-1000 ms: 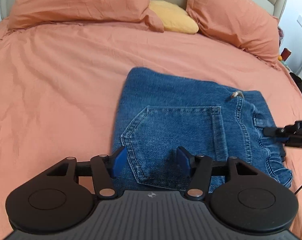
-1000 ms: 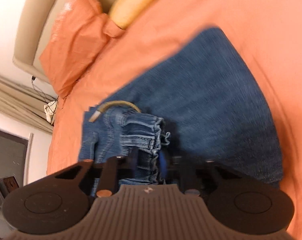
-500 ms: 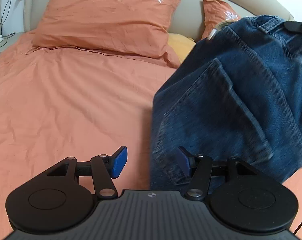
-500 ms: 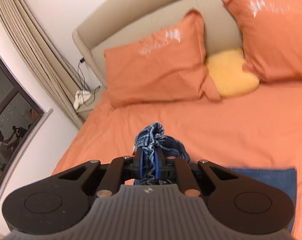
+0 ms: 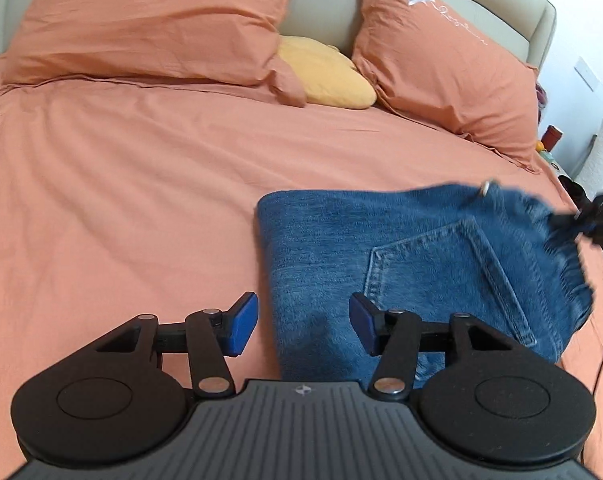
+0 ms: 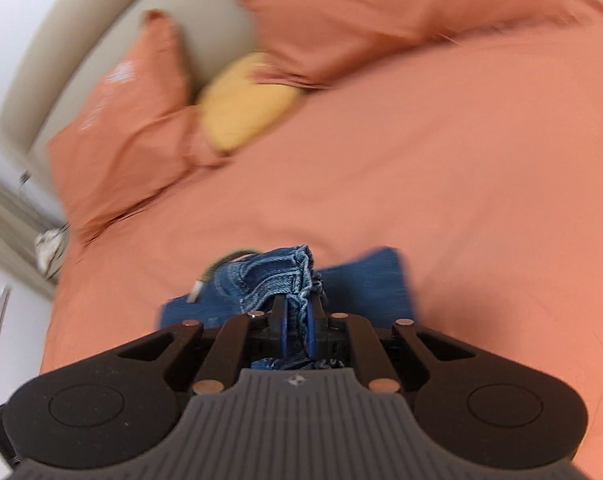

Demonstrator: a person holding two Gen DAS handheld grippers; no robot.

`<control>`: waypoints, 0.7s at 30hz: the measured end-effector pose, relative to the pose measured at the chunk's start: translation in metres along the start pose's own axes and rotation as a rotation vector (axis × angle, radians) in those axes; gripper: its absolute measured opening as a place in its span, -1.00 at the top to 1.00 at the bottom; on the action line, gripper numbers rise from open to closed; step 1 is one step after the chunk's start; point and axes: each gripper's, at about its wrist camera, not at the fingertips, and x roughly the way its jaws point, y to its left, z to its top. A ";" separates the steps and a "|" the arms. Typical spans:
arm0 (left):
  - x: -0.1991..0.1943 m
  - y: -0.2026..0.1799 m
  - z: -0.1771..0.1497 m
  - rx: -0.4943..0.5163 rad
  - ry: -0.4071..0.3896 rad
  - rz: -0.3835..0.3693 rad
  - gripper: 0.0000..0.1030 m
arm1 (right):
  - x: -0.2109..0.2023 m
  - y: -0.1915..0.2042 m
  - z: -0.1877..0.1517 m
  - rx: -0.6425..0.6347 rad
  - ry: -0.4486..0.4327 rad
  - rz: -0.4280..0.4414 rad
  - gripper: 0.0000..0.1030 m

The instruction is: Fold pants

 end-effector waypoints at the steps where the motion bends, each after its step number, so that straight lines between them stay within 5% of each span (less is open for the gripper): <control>1: 0.006 -0.002 0.002 0.005 0.001 -0.002 -0.18 | 0.011 -0.012 -0.001 0.009 0.015 -0.021 0.91; 10: 0.045 -0.015 0.034 0.070 -0.011 0.006 0.02 | 0.068 -0.056 -0.012 -0.013 0.072 -0.116 0.85; 17: 0.068 -0.018 0.047 0.162 0.007 0.025 0.09 | 0.030 -0.018 -0.004 -0.272 -0.035 -0.114 0.21; 21: 0.068 -0.017 0.042 0.154 0.024 -0.013 0.11 | 0.048 -0.031 0.017 -0.145 0.025 -0.051 0.00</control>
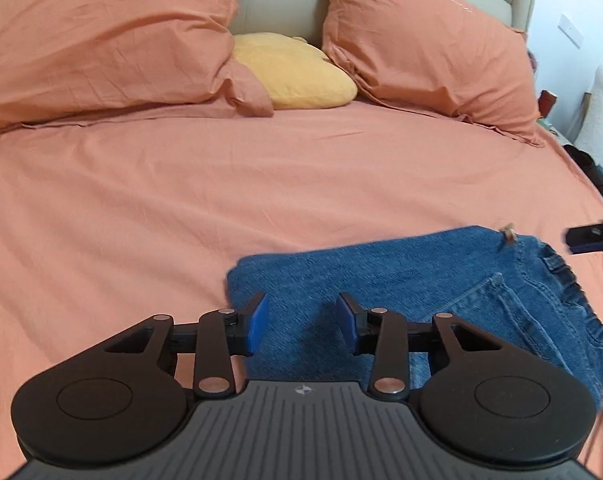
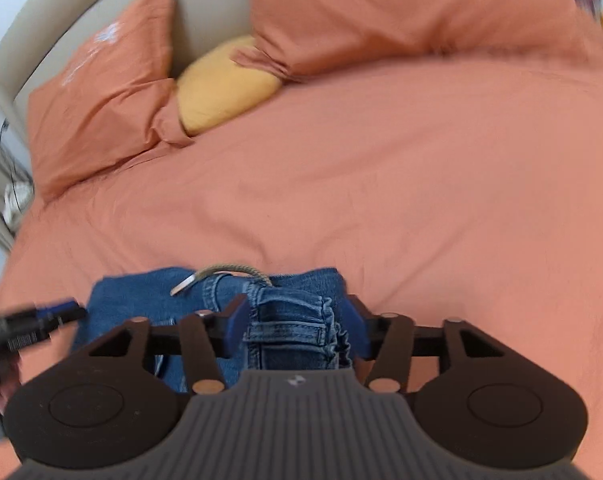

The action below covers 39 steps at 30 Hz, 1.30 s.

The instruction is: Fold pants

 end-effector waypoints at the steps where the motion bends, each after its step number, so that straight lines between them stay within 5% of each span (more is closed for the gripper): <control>1: 0.000 -0.001 -0.002 0.006 0.008 -0.005 0.11 | 0.007 -0.010 0.003 0.054 0.028 0.024 0.00; 5: 0.003 -0.004 -0.012 0.028 0.047 0.002 0.11 | 0.031 -0.030 0.007 0.210 0.052 0.087 0.06; 6: 0.005 -0.004 -0.014 0.028 0.057 0.005 0.12 | 0.033 -0.032 0.005 0.242 0.041 0.094 0.46; 9: 0.011 -0.006 -0.017 0.052 0.099 0.027 0.18 | 0.016 -0.013 0.005 0.131 -0.039 0.121 0.98; 12: 0.019 -0.004 -0.021 0.065 0.125 0.034 0.22 | -0.019 0.020 0.001 -0.097 -0.119 0.171 1.00; 14: 0.023 -0.003 -0.023 0.053 0.132 0.031 0.22 | -0.024 0.031 0.000 -0.196 -0.127 0.066 1.00; 21: 0.011 -0.005 -0.021 0.042 0.132 0.058 0.21 | 0.034 0.014 -0.008 -0.184 -0.018 -0.140 1.00; 27: -0.035 -0.012 -0.029 0.067 0.105 0.062 0.21 | 0.001 0.014 -0.016 -0.141 -0.054 -0.220 0.87; 35: -0.106 -0.052 -0.071 0.142 0.018 0.029 -0.09 | -0.079 0.044 -0.099 -0.208 -0.186 -0.093 0.86; 39: -0.130 -0.067 -0.099 0.172 0.011 0.098 -0.19 | -0.080 0.045 -0.149 -0.176 -0.268 -0.149 0.82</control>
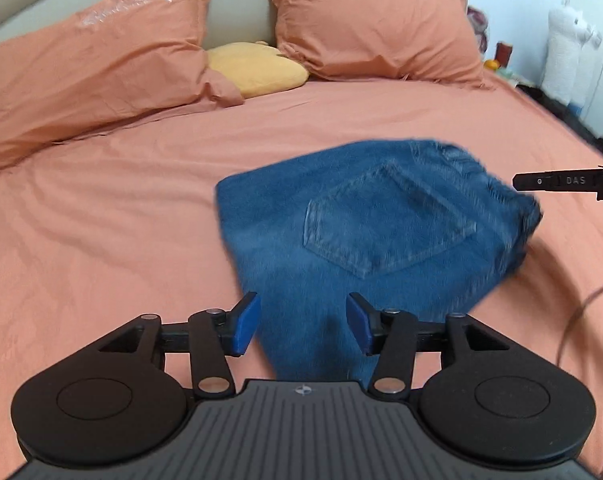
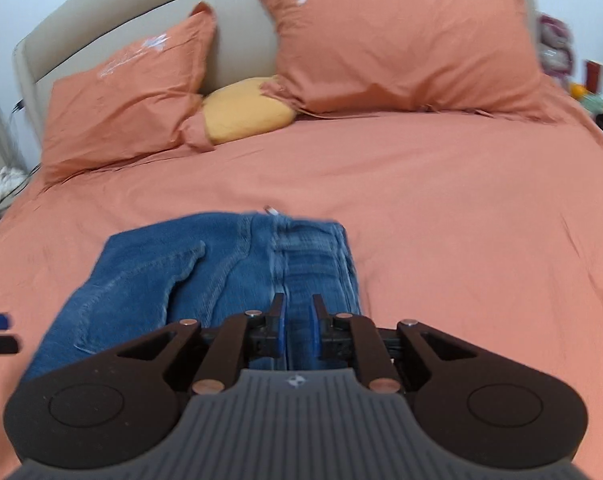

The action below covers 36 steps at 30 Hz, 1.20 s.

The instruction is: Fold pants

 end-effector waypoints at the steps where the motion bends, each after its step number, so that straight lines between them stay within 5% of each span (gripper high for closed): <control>1: -0.004 -0.004 -0.006 0.011 0.009 0.019 -0.23 | 0.001 0.000 -0.011 0.023 0.003 -0.012 0.82; 6: -0.006 -0.022 -0.032 0.046 0.077 0.042 -0.32 | 0.011 -0.006 -0.045 0.168 -0.030 -0.019 0.79; 12: 0.027 -0.037 -0.041 -0.011 0.112 0.110 -0.34 | 0.017 -0.014 -0.039 0.209 -0.012 0.013 0.76; 14: 0.042 -0.041 -0.041 -0.008 0.147 0.135 -0.24 | 0.017 -0.015 -0.042 0.205 -0.027 0.023 0.75; 16: 0.051 -0.041 -0.040 0.020 0.184 0.196 0.30 | 0.017 -0.012 -0.044 0.152 -0.043 0.022 0.74; 19: 0.037 -0.037 -0.038 0.068 0.150 0.183 0.53 | 0.019 -0.010 -0.045 0.121 -0.053 0.021 0.71; 22: 0.010 -0.042 -0.042 0.240 0.061 0.203 0.59 | 0.020 -0.010 -0.042 0.116 -0.045 0.033 0.61; 25: 0.017 -0.038 -0.051 0.296 0.120 0.179 0.59 | 0.022 -0.012 -0.042 0.130 -0.029 0.044 0.60; 30: 0.061 -0.027 -0.066 0.199 0.249 0.152 0.60 | 0.027 -0.014 -0.045 0.125 0.003 0.054 0.61; 36: 0.062 -0.013 -0.056 0.062 0.316 0.116 0.60 | 0.034 -0.007 -0.050 0.058 0.008 0.021 0.61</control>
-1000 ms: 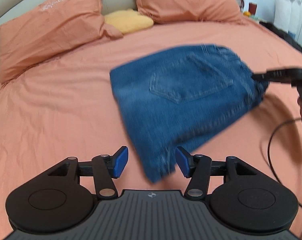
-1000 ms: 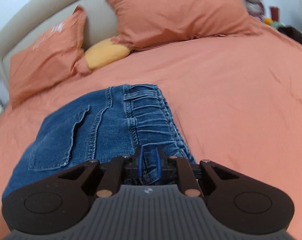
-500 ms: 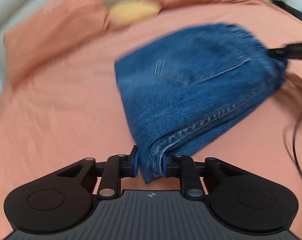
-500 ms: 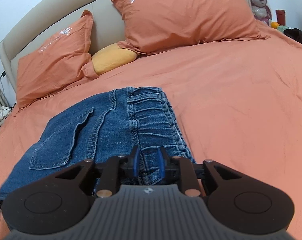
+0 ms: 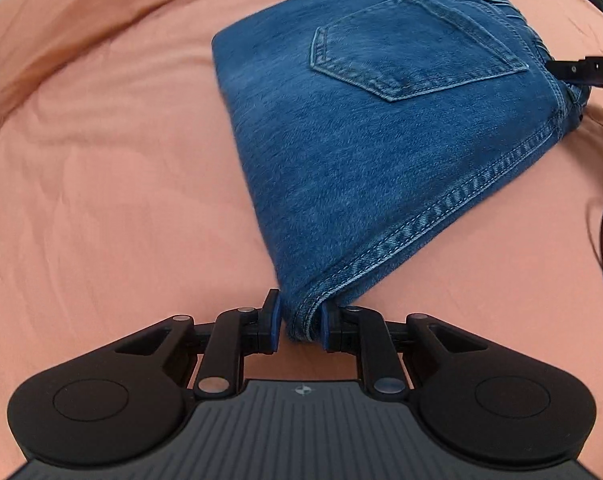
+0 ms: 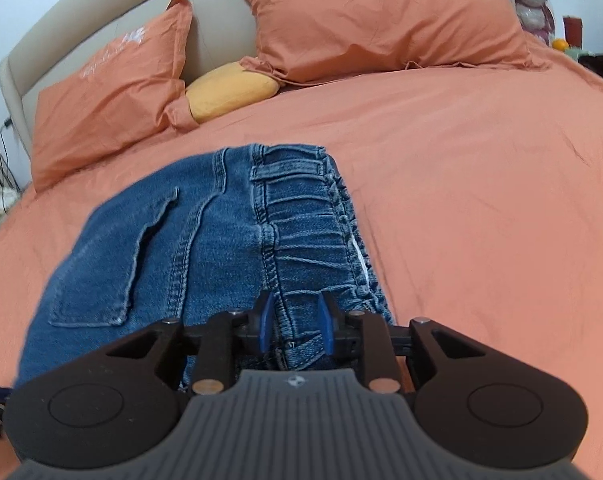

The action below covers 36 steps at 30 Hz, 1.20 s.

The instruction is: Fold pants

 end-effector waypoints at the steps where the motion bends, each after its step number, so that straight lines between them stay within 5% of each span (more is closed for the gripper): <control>1: -0.003 -0.002 0.002 0.005 0.020 0.007 0.60 | 0.001 0.001 0.000 -0.008 0.001 -0.004 0.61; 4: -0.011 -0.014 -0.001 0.072 0.086 0.039 0.55 | -0.002 -0.002 0.002 0.007 0.009 0.000 0.61; 9: -0.043 -0.019 0.001 0.092 0.069 0.106 0.46 | -0.011 0.000 0.004 0.016 0.013 -0.011 0.60; 14: -0.083 -0.033 0.020 0.141 -0.018 0.142 0.05 | -0.026 0.014 0.003 -0.060 -0.018 -0.030 0.23; 20: -0.095 -0.042 0.050 0.171 -0.091 0.128 0.01 | -0.055 0.030 0.012 -0.125 -0.172 -0.006 0.22; 27: -0.061 -0.043 0.081 0.147 -0.114 0.066 -0.01 | -0.048 0.056 0.017 -0.237 -0.205 0.021 0.22; 36: 0.018 -0.020 0.083 0.022 -0.044 -0.044 -0.07 | 0.006 0.051 -0.001 -0.299 -0.020 -0.016 0.21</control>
